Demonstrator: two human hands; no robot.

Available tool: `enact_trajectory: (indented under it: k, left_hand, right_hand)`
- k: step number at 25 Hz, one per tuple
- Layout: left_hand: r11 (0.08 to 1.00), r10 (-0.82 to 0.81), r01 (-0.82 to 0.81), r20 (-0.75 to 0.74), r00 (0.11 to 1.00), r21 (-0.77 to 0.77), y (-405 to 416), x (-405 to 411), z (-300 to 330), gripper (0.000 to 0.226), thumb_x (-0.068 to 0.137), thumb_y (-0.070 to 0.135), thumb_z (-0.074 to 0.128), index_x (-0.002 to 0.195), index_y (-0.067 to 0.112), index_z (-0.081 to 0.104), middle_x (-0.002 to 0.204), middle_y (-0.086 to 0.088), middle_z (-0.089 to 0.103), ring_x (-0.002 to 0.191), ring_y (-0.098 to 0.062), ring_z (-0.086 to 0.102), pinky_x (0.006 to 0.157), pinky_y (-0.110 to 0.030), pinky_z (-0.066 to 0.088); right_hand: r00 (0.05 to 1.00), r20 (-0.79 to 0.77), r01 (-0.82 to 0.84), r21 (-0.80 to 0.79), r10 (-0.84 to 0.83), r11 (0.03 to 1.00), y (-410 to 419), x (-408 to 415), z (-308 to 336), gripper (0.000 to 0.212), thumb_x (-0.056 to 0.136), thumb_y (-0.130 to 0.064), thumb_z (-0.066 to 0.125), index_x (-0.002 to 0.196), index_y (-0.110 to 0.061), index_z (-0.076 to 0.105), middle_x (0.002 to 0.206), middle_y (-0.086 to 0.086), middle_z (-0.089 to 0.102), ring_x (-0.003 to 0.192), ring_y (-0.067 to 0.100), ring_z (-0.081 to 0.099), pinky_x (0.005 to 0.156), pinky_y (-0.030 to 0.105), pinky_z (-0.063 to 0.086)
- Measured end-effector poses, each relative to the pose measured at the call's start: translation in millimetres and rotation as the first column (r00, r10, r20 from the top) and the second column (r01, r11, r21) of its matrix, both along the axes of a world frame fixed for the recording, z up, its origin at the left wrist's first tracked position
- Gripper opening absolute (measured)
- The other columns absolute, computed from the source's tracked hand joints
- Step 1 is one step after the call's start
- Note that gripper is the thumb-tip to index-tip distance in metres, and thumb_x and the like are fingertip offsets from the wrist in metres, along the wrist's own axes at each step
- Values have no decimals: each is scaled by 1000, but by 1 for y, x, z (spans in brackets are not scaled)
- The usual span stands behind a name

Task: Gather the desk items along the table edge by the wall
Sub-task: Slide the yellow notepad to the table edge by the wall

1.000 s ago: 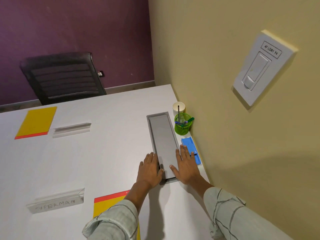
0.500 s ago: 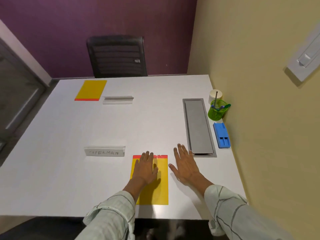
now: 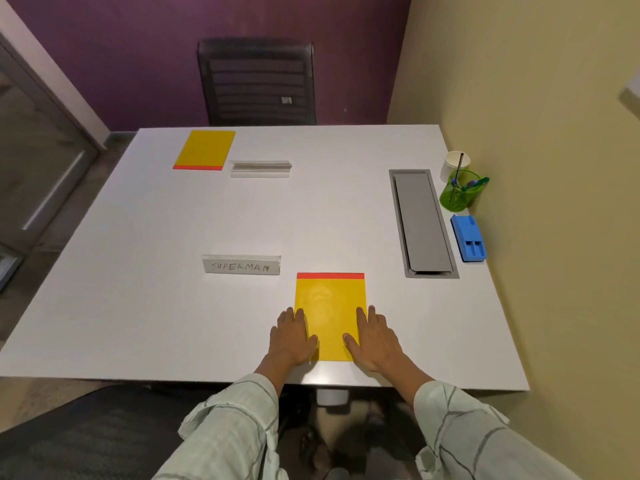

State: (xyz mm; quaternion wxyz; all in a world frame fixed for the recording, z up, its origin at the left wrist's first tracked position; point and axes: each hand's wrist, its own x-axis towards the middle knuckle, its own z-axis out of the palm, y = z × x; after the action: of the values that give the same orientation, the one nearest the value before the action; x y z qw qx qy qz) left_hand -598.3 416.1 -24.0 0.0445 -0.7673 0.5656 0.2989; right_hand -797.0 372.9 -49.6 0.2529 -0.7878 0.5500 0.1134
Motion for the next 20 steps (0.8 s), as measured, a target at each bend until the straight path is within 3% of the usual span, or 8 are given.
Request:
enact_trajectory:
  k: [3,6,11,13,16,20]
  left_hand:
    - [980,160,-141,-132,978,143,4,-2,-9,86,84,45,66,147,5,24,151,-19,32,140,-36,30,111,-49,35]
    - [947,315,-283,-273,909,150,3,-6,-12,90,75,41,79,141,6,29,138,-15,47,128,-34,46,105,-46,42]
    - [767,627,-608,-442,642,205,-6,7,-12,99,74,34,83,148,5,24,150,-16,39,133,-35,44,104,-45,44]
    - [683,712,-680,-451,538,267,-9,13,-14,99,74,35,82,148,3,26,150,-17,38,131,-38,45,101,-48,47]
    - [597,786,-735,-416,456,322,-11,12,-17,71,73,29,84,129,-1,51,124,-18,58,111,-37,59,85,-43,52]
    - [700,710,-660,-366,602,273,-11,1,-23,7,74,-6,66,81,-3,66,92,-25,68,76,-30,63,77,-40,58]
  right_hand:
    - [985,107,119,134,-133,984,4,4,3,74,97,-51,48,152,-8,22,147,14,44,132,37,42,104,47,44]
    - [891,247,313,274,-381,909,0,10,8,75,95,-41,59,152,-7,25,148,14,47,132,37,46,106,40,43]
    - [556,322,589,499,-767,636,-8,8,11,66,87,-27,69,145,-14,39,143,11,51,118,28,55,90,31,44]
    - [414,304,622,594,-858,511,-12,0,11,64,87,-26,70,144,-14,43,139,10,53,111,24,56,92,36,50]
    - [320,276,571,708,-906,417,-14,-14,9,64,90,-25,69,146,-13,40,137,10,54,115,24,58,83,35,50]
    - [434,304,594,611,-848,523,-6,-38,3,66,86,-11,74,144,-9,43,145,11,50,127,28,53,106,40,46]
